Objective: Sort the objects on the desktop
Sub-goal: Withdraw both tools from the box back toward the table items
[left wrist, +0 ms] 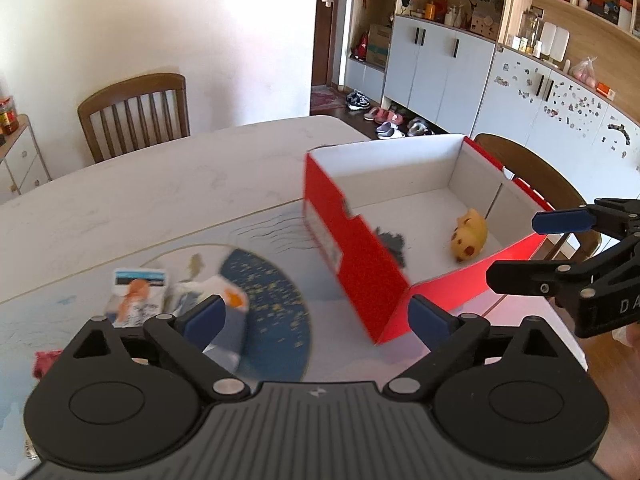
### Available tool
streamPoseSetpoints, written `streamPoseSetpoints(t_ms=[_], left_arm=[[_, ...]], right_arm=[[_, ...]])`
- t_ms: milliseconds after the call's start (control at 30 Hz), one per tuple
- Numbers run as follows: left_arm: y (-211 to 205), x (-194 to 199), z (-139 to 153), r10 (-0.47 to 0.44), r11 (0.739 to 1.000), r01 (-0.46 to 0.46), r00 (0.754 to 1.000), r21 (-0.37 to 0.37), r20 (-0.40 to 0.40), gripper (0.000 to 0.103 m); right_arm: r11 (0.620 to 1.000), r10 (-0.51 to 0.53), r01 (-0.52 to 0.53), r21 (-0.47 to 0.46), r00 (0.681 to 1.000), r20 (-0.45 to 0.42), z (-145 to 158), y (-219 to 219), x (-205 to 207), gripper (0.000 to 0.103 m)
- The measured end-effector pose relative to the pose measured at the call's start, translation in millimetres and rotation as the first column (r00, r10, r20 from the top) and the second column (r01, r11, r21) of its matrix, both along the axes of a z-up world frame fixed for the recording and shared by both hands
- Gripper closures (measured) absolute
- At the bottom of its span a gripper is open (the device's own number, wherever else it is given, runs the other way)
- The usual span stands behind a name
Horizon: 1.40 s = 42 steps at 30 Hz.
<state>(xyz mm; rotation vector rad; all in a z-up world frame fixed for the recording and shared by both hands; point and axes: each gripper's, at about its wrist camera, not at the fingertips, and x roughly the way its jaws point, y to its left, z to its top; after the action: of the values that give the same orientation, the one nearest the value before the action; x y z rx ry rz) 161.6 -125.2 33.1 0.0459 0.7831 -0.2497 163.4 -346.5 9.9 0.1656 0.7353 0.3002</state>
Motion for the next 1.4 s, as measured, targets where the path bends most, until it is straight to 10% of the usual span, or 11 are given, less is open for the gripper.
streamPoseSetpoints(t_ms=[700, 1400], left_arm=[[123, -54, -24, 0.008, 0.999, -0.008, 1.0, 0.036, 0.004, 0.002], [158, -72, -80, 0.058, 0.996, -0.053, 0.996, 0.075, -0.07, 0.003]], right_arm=[[1.0, -0.016, 0.015, -0.025, 0.999, -0.039, -8, 122, -6, 0.001], [0.996, 0.046, -0.05, -0.071, 0.997, -0.062, -35, 181, 9, 0.001]])
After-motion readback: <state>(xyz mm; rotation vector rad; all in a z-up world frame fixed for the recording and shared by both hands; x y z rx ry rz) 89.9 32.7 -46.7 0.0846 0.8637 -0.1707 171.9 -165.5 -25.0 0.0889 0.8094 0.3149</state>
